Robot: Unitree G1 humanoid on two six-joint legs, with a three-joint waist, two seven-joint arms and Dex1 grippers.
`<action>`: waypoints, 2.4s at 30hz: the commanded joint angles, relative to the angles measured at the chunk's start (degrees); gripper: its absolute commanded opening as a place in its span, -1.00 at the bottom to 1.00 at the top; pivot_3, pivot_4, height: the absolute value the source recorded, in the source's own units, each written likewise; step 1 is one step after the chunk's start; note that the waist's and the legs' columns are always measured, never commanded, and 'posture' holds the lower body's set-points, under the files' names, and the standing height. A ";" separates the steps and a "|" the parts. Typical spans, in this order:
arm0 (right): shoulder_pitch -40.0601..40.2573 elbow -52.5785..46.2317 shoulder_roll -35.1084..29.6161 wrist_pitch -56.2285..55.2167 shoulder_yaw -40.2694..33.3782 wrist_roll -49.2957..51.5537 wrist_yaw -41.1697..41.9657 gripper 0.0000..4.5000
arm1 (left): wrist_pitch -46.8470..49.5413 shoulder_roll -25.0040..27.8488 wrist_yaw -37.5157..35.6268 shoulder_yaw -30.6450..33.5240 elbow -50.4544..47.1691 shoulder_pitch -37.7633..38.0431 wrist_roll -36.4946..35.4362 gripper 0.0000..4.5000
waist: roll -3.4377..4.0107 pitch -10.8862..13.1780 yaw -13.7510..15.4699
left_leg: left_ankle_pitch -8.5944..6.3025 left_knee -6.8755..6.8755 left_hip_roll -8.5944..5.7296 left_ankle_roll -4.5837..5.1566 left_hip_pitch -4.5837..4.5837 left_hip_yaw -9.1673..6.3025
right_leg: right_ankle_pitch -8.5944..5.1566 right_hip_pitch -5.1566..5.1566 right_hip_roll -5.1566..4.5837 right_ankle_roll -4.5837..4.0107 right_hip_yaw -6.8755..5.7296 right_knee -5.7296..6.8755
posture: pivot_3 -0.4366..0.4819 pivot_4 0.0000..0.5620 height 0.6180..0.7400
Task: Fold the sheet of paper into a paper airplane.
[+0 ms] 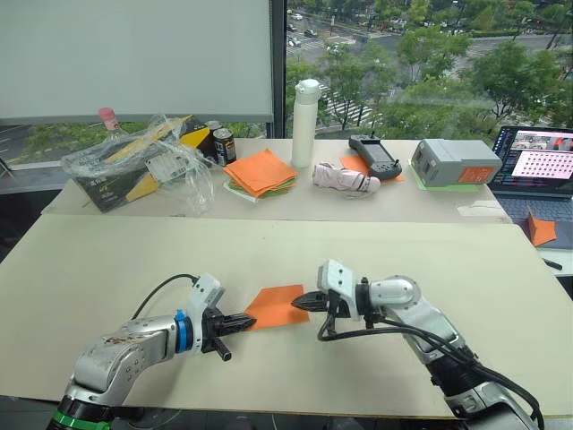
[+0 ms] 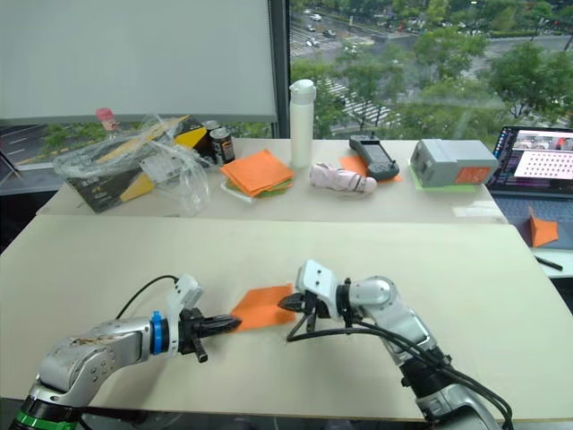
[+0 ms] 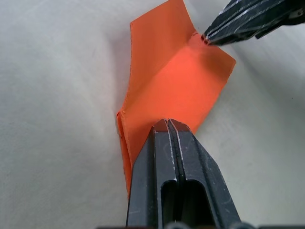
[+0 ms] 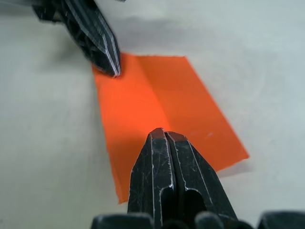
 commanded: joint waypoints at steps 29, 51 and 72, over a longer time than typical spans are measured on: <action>-6.55 8.08 4.39 17.41 -7.04 8.92 -6.75 0.78 | 1.45 0.31 1.47 -1.13 1.81 0.04 1.83 -1.00 | 0.02 -0.01 0.06 | 0.00 -0.01 -0.01 0.00 0.04 0.01 | 0.00 0.02 0.00 0.00 0.01 0.02 | -0.05 -0.47 1.00; -5.22 5.95 4.54 18.54 -5.11 8.56 -4.63 -0.35 | 1.70 0.56 1.45 -0.90 1.68 0.08 1.77 -1.00 | 0.02 -0.01 0.05 | 0.00 -0.02 -0.01 0.01 0.04 0.01 | 0.00 0.02 0.00 0.00 0.01 0.01 | -0.05 -0.47 1.00; 0.94 -3.42 -3.84 -3.91 -0.15 3.46 6.23 -0.98 | 1.87 1.10 0.89 -0.82 2.66 -0.83 1.82 -1.00 | 0.02 0.00 0.06 | -0.01 -0.05 0.00 0.02 0.04 0.02 | 0.00 0.02 0.00 0.01 0.00 -0.04 | -0.05 -0.47 1.00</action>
